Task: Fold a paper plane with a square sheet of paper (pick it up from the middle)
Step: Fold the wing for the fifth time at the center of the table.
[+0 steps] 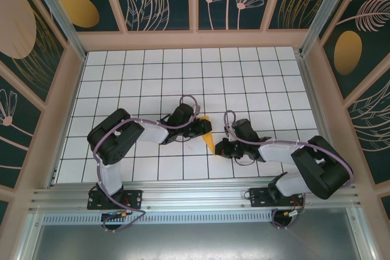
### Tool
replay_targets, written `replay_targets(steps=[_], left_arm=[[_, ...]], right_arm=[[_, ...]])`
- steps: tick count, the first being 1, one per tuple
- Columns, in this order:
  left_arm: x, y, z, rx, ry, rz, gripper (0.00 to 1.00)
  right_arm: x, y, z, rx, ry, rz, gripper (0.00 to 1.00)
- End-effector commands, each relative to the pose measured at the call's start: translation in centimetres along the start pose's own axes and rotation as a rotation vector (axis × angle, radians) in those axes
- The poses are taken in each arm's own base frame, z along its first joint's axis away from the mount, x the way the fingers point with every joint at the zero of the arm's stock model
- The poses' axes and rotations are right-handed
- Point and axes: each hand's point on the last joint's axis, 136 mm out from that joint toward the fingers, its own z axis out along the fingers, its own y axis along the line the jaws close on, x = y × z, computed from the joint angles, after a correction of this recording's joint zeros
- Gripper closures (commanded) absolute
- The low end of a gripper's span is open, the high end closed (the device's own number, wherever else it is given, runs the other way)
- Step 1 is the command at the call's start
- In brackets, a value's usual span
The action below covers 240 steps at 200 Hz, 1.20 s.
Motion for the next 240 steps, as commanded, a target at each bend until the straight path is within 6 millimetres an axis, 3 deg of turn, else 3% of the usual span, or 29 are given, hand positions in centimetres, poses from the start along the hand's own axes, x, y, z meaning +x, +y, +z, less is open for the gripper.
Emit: replay_targets(steps=[1, 38, 86, 104, 121, 141, 171, 213, 240], left_arm=[[1.4, 5.0, 0.6, -0.165, 0.033, -0.028, 0.63], [1.4, 5.0, 0.6, -0.164, 0.037, -0.027, 0.63], [1.4, 4.9, 0.6, -0.159, 0.04, -0.026, 0.63], [1.4, 4.9, 0.7, -0.159, 0.04, -0.026, 0.63], [1.4, 4.9, 0.7, -0.16, 0.043, -0.028, 0.63], [1.4, 4.8, 0.8, -0.158, 0.046, -0.028, 0.63], [1.5, 4.9, 0.8, -0.161, 0.047, -0.025, 0.63], [1.6, 5.2, 0.8, -0.171, 0.05, -0.022, 0.63], [1.7, 5.5, 0.7, -0.18, 0.052, -0.02, 0.63]], right_arm=[[2.1, -2.9, -0.6, 0.122, 0.059, 0.041, 0.94], [1.2, -1.8, -1.2, 0.117, 0.043, 0.019, 0.94], [-2.1, 3.9, -3.0, -0.03, -0.063, -0.067, 0.94], [-2.5, 5.7, -2.6, -0.094, -0.05, -0.087, 0.94], [-2.6, 6.2, -1.5, -0.097, -0.021, -0.095, 0.93], [-2.4, 5.6, -0.1, -0.068, 0.024, -0.096, 0.93], [-1.6, 2.9, 1.4, 0.01, 0.07, -0.059, 0.92], [0.3, -0.5, 1.3, 0.054, 0.097, 0.01, 0.92], [1.4, -1.6, 0.8, 0.063, 0.098, 0.034, 0.92]])
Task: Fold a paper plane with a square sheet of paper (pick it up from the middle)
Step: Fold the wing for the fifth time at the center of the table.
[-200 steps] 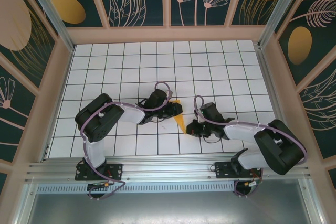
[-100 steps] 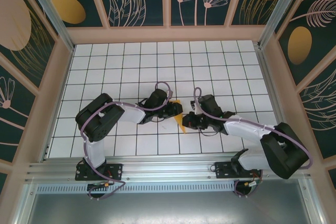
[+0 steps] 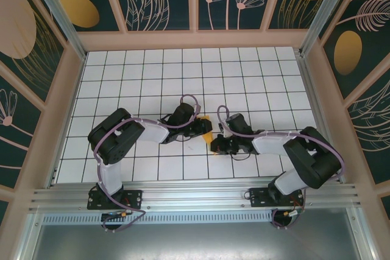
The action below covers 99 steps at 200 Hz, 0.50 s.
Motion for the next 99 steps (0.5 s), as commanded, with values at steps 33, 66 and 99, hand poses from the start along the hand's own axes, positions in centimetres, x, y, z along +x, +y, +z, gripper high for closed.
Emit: replay_targets(steps=[33, 66, 99], left_arm=[[1.9, 5.6, 0.6, -0.178, 0.05, -0.026, 0.64], [1.9, 5.6, 0.6, -0.178, 0.05, -0.025, 0.63], [1.8, 5.4, 0.7, -0.172, 0.052, -0.025, 0.63]], right_arm=[[3.5, -3.8, -0.9, 0.068, 0.044, 0.092, 0.92], [4.5, -4.1, -1.6, 0.051, 0.042, 0.113, 0.91], [3.7, -3.0, -2.4, 0.037, 0.016, 0.083, 0.91]])
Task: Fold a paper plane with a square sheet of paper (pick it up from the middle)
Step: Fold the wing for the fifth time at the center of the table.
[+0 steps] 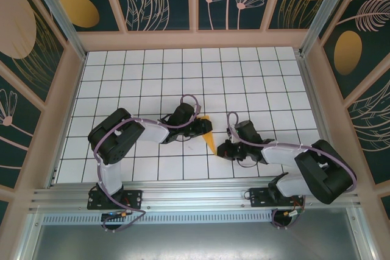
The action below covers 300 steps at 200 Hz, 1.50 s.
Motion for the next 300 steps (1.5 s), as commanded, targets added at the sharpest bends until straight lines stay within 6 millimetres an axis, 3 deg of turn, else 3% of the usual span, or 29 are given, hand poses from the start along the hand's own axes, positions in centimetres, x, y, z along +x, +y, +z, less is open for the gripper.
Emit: replay_targets(steps=[1, 38, 66, 104, 128, 171, 197, 219, 273, 300], left_arm=[[1.8, 5.3, 0.6, -0.17, 0.05, -0.031, 0.63], [1.8, 5.2, 0.6, -0.167, 0.052, -0.032, 0.63], [1.7, 5.1, 0.7, -0.162, 0.05, -0.034, 0.63], [1.6, 4.8, 0.8, -0.158, 0.051, -0.029, 0.63], [1.5, 4.6, 0.8, -0.155, 0.051, -0.025, 0.63], [1.4, 4.4, 0.7, -0.157, 0.052, -0.014, 0.63], [1.4, 4.5, 0.6, -0.161, 0.052, -0.012, 0.63], [1.5, 4.7, 0.7, -0.163, 0.055, -0.015, 0.63], [1.5, 4.8, 0.7, -0.163, 0.055, -0.017, 0.63], [1.5, 4.7, 0.7, -0.162, 0.054, -0.016, 0.62]], right_arm=[[1.7, -1.3, -0.6, 0.052, 0.051, 0.05, 0.91], [-1.9, 3.5, -2.0, -0.042, -0.048, -0.031, 0.91], [-3.9, 6.1, -1.3, -0.105, -0.06, -0.065, 0.91], [-4.9, 5.4, 1.2, -0.091, -0.027, -0.044, 0.91], [-4.9, 3.5, 2.2, -0.031, -0.02, -0.017, 0.91], [-2.3, -1.2, 2.9, 0.092, 0.044, 0.048, 0.93], [-1.4, -1.9, 2.9, 0.102, 0.057, 0.058, 0.93], [-1.7, -1.2, 2.7, 0.076, 0.046, 0.048, 0.93], [-4.8, 5.2, 1.4, -0.078, -0.017, -0.074, 0.89], [-5.4, 5.1, 1.9, -0.073, -0.02, -0.076, 0.88]])
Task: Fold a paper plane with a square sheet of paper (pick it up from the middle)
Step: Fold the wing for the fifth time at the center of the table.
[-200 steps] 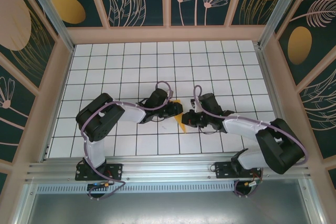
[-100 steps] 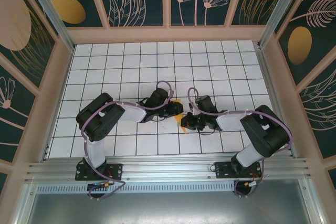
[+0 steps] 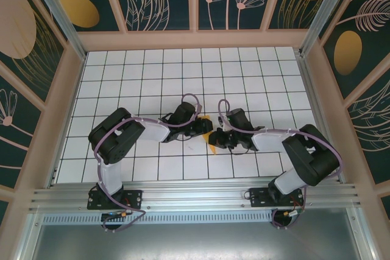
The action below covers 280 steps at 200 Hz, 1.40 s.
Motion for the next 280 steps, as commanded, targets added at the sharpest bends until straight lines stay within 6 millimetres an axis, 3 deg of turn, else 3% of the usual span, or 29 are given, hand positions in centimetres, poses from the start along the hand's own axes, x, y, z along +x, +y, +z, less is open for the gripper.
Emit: replay_targets(steps=[1, 47, 85, 142, 178, 191, 195, 233, 280], left_arm=[[1.6, 4.8, 0.6, -0.151, 0.044, -0.026, 0.62], [1.6, 4.6, 0.5, -0.145, 0.043, -0.021, 0.62], [1.1, 3.4, 0.4, -0.115, 0.042, -0.006, 0.58], [-1.1, -1.8, -2.0, -0.007, -0.013, 0.08, 0.41], [-1.4, -3.6, -4.2, 0.057, -0.07, 0.103, 0.39], [-1.1, -3.3, -4.6, 0.071, -0.082, 0.103, 0.4], [-1.3, -4.1, -5.3, 0.096, -0.1, 0.111, 0.4], [0.1, -2.8, -5.0, 0.132, -0.082, 0.079, 0.49], [0.7, -2.2, -3.6, 0.181, -0.063, 0.046, 0.5]], right_arm=[[-0.7, 1.2, 0.1, -0.024, -0.001, -0.037, 0.88], [0.4, -4.6, 1.1, 0.157, 0.008, 0.064, 0.91], [2.8, -7.1, 1.6, 0.172, 0.054, 0.127, 0.96], [3.3, -7.5, 1.6, 0.164, 0.054, 0.148, 0.98], [3.0, -7.3, 1.7, 0.165, 0.053, 0.149, 0.99], [2.9, -7.2, 1.8, 0.162, 0.051, 0.147, 0.99], [2.9, -7.2, 1.7, 0.161, 0.052, 0.148, 0.99], [2.8, -7.1, 1.7, 0.162, 0.05, 0.147, 0.99], [2.9, -7.1, 1.6, 0.163, 0.053, 0.145, 0.99]])
